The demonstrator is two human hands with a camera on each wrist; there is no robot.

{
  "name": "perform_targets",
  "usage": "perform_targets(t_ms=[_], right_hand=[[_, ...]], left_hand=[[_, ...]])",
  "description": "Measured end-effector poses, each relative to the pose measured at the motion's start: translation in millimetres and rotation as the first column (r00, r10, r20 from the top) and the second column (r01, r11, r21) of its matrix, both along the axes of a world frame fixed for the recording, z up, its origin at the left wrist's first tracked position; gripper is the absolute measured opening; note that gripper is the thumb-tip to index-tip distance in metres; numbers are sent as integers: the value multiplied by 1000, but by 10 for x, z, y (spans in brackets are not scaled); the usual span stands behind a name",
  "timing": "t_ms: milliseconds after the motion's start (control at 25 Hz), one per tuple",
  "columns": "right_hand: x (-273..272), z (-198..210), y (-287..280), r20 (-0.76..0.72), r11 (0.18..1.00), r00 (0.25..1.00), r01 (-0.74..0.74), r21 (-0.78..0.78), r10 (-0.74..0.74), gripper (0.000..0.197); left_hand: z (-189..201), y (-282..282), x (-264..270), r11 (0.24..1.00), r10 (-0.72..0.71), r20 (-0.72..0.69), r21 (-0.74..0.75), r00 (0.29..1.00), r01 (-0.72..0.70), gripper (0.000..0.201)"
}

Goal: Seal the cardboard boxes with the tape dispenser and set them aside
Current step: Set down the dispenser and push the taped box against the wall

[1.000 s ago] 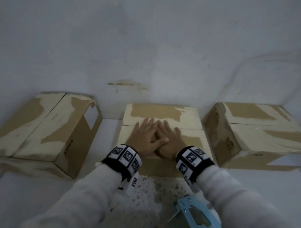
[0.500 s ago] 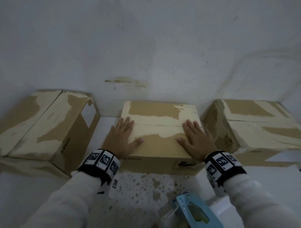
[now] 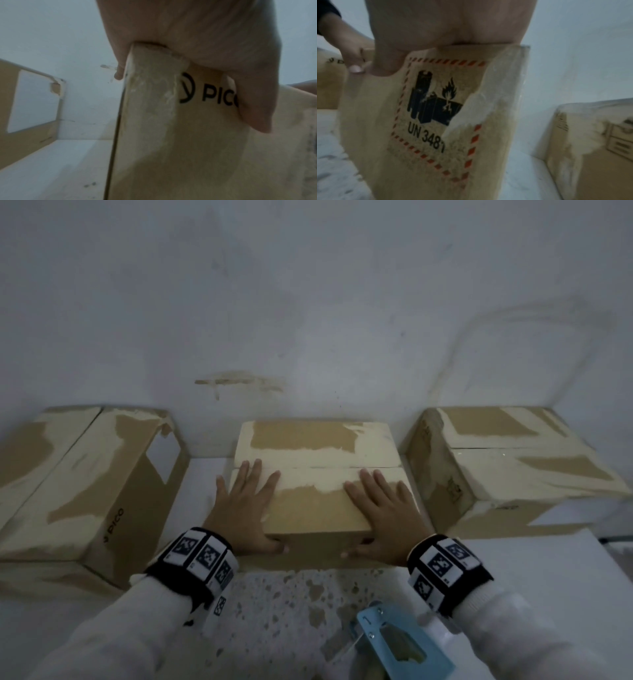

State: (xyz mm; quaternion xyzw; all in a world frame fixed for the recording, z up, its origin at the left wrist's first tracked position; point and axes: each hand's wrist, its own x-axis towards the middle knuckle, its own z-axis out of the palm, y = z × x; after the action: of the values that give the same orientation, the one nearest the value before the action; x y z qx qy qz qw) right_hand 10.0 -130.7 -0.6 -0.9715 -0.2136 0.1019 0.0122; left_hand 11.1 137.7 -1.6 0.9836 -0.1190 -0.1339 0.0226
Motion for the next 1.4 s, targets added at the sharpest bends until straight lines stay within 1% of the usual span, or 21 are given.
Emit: perform_targets(t_ms=[120, 240, 320, 440, 560, 760, 880, 960, 1040, 1080, 1160, 1240, 1320, 1400], right_hand=[[68, -35, -241, 37, 999, 999, 31, -27, -30, 111], [156, 12, -511, 39, 997, 997, 64, -33, -63, 108], [221, 60, -651, 6, 995, 995, 97, -14, -97, 106], [313, 103, -757, -14, 992, 992, 127, 10, -127, 105], [413, 104, -795, -25, 990, 990, 137, 33, -136, 105], [494, 78, -836, -25, 992, 992, 124, -4, -124, 104], [479, 94, -790, -37, 988, 987, 155, -12, -156, 102], [411, 137, -704, -22, 984, 984, 177, -31, -177, 98], [313, 186, -579, 5, 984, 984, 178, -33, -178, 89], [245, 220, -498, 10, 987, 988, 156, -26, -156, 84], [139, 314, -268, 30, 998, 998, 56, 0, -56, 75], [63, 397, 64, 54, 998, 997, -58, 37, 56, 65], [-24, 438, 474, 63, 985, 985, -162, 60, 158, 60], [-88, 443, 924, 57, 962, 964, -263, 75, 259, 59]], left_hand=[[-10, -204, 87, 999, 2, 13, -41, 1000, -1, 134], [-25, -492, 213, 998, -24, 34, -55, 999, 26, 131], [-23, -665, 299, 998, -38, 29, -55, 999, 39, 130], [-6, -802, 421, 997, -52, 18, -55, 998, 53, 130], [-4, -841, 513, 997, -46, 13, -53, 999, 46, 129], [-15, -891, 534, 1000, -29, 1, -6, 1000, 29, 129], [39, -923, 500, 1000, -11, -4, -8, 1000, 10, 127], [79, -945, 421, 1000, 20, -12, -19, 1000, -20, 121], [121, -949, 333, 998, 49, -13, -43, 999, -50, 109], [152, -937, 278, 996, 63, -13, -57, 998, -64, 102], [231, -822, 111, 987, 126, 6, -97, 992, -125, 90], [296, -590, -72, 963, 208, 46, -186, 977, -197, 81], [345, -256, -264, 927, 293, 83, -269, 953, -261, 76], [397, 167, -443, 895, 370, 127, -316, 920, -316, 78]])
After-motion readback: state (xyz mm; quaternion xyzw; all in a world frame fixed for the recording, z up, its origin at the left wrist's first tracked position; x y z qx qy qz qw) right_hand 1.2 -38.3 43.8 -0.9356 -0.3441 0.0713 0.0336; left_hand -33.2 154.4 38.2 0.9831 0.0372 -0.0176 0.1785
